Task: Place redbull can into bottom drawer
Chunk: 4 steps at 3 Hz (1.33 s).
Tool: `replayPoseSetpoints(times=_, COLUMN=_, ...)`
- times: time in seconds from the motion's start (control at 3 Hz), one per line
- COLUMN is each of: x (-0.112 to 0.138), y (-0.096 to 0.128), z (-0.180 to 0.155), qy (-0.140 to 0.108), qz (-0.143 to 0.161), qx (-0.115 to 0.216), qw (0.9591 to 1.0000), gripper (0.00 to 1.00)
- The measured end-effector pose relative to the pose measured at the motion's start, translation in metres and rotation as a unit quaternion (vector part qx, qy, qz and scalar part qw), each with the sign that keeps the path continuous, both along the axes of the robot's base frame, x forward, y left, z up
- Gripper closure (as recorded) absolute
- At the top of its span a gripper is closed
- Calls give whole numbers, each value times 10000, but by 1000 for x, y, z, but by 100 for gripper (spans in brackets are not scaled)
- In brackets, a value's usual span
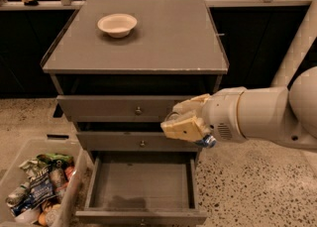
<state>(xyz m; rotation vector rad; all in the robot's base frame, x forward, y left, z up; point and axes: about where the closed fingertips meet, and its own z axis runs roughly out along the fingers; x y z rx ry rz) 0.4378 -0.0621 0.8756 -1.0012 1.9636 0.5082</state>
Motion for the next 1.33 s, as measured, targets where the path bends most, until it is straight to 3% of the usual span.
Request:
replayPoseSetpoints(times=0.67, x=3, y=0, z=-15, qy=60, qz=-56, qx=-20, qw=10000, gripper=100)
replayPoseSetpoints(times=1.0, x=39, y=2, z=-50, qy=-17, qz=-99, qx=41, qw=9999, gripper=100)
replayPoseSetpoints(times=1.33, x=98, y=-1, z=-92, qy=-92, qz=-301, qx=167, qw=9994, gripper=100)
